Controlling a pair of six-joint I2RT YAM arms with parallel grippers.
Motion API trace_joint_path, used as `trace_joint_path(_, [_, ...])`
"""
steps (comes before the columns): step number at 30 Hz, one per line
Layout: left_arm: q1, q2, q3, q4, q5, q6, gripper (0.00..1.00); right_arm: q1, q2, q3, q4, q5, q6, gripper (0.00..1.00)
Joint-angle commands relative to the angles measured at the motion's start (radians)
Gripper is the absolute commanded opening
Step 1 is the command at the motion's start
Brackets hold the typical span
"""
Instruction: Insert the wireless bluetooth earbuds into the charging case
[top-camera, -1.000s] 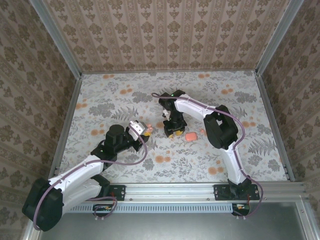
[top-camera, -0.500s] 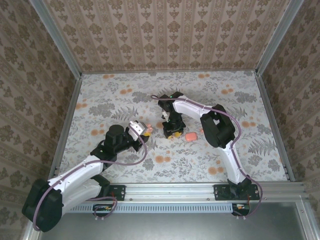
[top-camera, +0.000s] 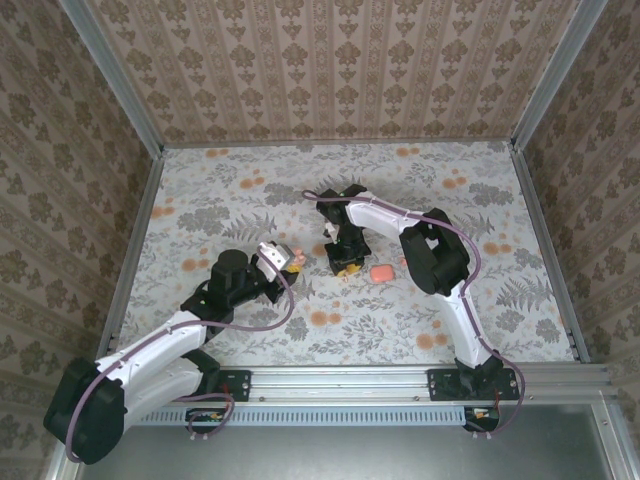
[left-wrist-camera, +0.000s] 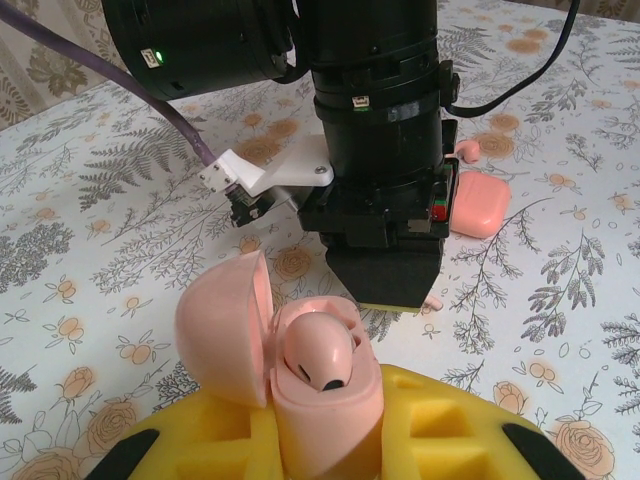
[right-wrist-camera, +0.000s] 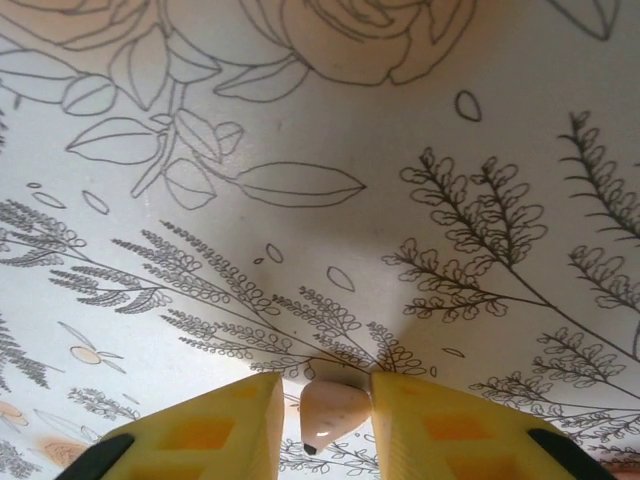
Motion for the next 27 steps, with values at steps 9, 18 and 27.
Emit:
trace_joint_path(9, [-0.014, 0.004, -0.027, 0.081, -0.036, -0.047, 0.16, 0.005, -0.067, -0.097, 0.101, 0.032, 0.061, 0.24])
trace_joint_path(18, [-0.038, 0.119, -0.101, 0.319, -0.047, -0.086, 0.16, -0.023, -0.267, -0.324, 0.386, -0.023, 0.219, 0.22])
trace_joint_path(27, [-0.067, 0.313, -0.100, 0.515, -0.054, -0.088, 0.15, -0.058, -0.474, -0.608, 0.803, -0.126, 0.402, 0.21])
